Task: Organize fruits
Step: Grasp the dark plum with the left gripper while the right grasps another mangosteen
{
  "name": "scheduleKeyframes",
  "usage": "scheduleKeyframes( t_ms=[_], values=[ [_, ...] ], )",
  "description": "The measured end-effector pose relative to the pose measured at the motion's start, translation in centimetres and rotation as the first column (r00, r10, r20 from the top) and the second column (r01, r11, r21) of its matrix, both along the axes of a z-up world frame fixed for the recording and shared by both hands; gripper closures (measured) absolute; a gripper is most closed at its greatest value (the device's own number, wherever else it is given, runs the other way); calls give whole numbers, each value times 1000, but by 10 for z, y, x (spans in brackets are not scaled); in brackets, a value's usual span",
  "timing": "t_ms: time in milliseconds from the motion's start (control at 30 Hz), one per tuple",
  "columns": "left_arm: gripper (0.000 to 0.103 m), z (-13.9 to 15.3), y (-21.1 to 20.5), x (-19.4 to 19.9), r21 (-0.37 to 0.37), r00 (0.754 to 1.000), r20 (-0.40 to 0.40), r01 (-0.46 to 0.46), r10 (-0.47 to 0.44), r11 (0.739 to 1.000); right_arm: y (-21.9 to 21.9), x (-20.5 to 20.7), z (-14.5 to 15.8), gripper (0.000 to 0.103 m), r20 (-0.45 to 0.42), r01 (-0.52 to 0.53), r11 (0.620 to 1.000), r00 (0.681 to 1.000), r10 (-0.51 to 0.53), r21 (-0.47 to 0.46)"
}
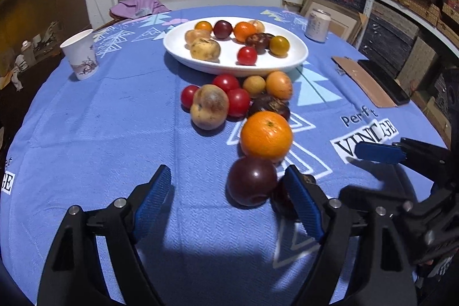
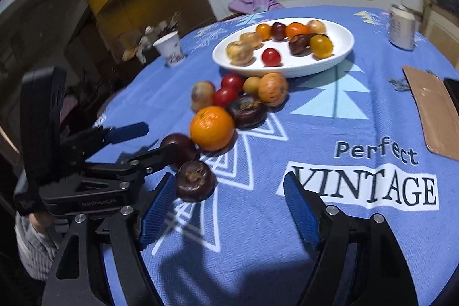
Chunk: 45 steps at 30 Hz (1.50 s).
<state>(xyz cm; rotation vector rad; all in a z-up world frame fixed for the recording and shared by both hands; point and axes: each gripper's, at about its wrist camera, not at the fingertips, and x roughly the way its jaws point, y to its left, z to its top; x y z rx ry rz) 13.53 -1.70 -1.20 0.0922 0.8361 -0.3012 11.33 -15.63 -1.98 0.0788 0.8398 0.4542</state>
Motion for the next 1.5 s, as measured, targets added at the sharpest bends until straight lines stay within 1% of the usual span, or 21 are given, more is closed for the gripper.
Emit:
scheduleKeyframes(
  t_ms=[67,200,267,400,467,533,567,667,700,800,833,900,967,1033,1100,1267,1300,1333,1367,1467,1500],
  values=[
    [29,-3,-3,0,9,1000,-16,16,-16,1000,5,-2,-2,25,2,-9,999,1000,9,-45],
    [35,-5,1,3,-27,999,-37,21,-22,999,5,-6,0,25,8,-19,999,1000,19,-40],
    [37,-4,-1,3,-27,999,-35,28,-29,999,3,-8,0,25,9,-10,999,1000,10,-33],
    [50,-3,-4,2,-37,998,-31,55,-57,998,-3,-8,2,25,1,2,1000,1000,-2,-5],
    [54,-3,-5,2,-37,997,-28,67,-68,997,-6,-9,3,25,-1,5,1000,1000,-5,6],
    [62,-2,-7,1,-37,996,-23,84,-85,996,-7,-10,3,25,-4,7,1000,1000,-7,13],
    [63,-2,-9,0,-35,996,-21,91,-92,995,-8,-9,3,25,-5,9,1000,1000,-8,16],
    [66,-2,-8,-2,-31,995,-18,99,-99,995,-9,-9,3,25,-4,11,1000,1000,-11,26],
    [68,-2,-6,-2,-35,995,-21,100,-100,994,-10,-10,3,25,-4,11,1000,1000,-11,28],
    [68,-2,2,-4,-65,995,-26,98,-100,993,-9,-10,3,25,-6,10,1000,1000,-10,26],
    [68,-2,3,-5,-64,995,-22,92,-94,994,-8,-10,3,25,-5,8,1000,1000,-8,21],
    [68,-1,7,-6,-52,998,-10,66,-67,996,-2,-10,3,25,-3,-5,1000,1000,5,-10],
    [69,1,12,-7,-60,999,-2,44,-44,997,6,-10,2,25,3,-22,999,1000,22,-43],
    [69,1,15,-6,-46,1000,9,23,-22,999,15,-9,3,25,10,-36,997,999,37,-72],
    [69,2,18,-6,-47,1000,11,12,-12,999,27,-7,5,25,17,-56,993,998,58,-105],
    [69,6,21,-8,-20,999,35,-12,13,1000,60,2,3,26,20,-106,969,993,114,-223],
    [69,6,22,-8,-13,999,40,-17,18,1000,64,4,0,27,14,-110,965,993,117,-237],
    [69,7,22,-9,-4,999,47,-22,22,1000,66,6,-2,34,5,-114,962,993,119,-248],
    [69,7,22,-9,2,998,51,-26,26,1000,68,9,-5,46,-18,-127,959,992,126,-252],
    [69,6,23,-8,6,998,54,-36,36,999,68,10,-6,58,-28,-128,959,992,125,-253],
    [69,6,23,-8,6,998,54,-36,36,999,67,10,-5,61,-29,-124,960,992,121,-251]
  ],
)
